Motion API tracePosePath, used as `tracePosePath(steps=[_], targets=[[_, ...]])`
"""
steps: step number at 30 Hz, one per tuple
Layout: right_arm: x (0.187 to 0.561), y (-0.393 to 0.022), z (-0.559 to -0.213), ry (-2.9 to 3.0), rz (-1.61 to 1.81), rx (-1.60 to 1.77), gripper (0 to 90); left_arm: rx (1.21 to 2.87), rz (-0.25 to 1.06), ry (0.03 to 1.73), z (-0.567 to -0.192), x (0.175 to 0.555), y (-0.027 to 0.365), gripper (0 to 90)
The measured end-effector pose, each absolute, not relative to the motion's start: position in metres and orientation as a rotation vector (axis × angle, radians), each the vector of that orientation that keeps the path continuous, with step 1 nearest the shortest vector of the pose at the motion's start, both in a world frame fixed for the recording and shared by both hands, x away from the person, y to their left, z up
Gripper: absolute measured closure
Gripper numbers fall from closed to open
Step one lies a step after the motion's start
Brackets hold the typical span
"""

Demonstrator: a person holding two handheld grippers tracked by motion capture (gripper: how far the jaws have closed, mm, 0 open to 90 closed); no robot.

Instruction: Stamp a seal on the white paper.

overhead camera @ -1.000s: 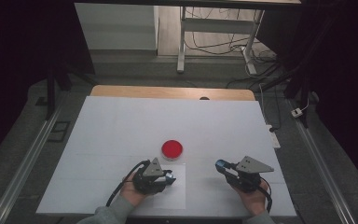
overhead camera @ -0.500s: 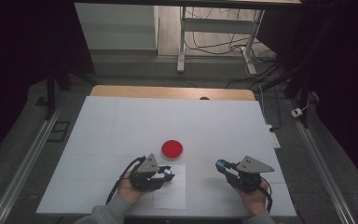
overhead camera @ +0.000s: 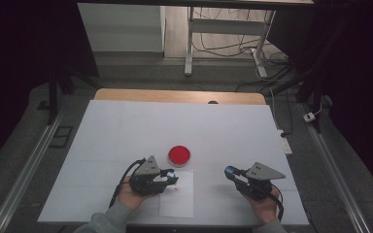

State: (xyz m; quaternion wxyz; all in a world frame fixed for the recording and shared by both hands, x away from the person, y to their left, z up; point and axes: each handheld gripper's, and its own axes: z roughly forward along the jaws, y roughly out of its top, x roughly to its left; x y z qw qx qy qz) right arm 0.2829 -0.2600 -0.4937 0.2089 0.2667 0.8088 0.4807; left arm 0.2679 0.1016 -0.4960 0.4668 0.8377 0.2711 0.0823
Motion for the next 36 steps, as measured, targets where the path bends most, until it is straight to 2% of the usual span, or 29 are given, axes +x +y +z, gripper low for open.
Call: tracePosePath(steps=[36], targets=[[0.284,-0.257,-0.496,2.264,1.335,0.737,73.7,1.964,0.186,0.71,-0.479,0.27,0.121,65.3]])
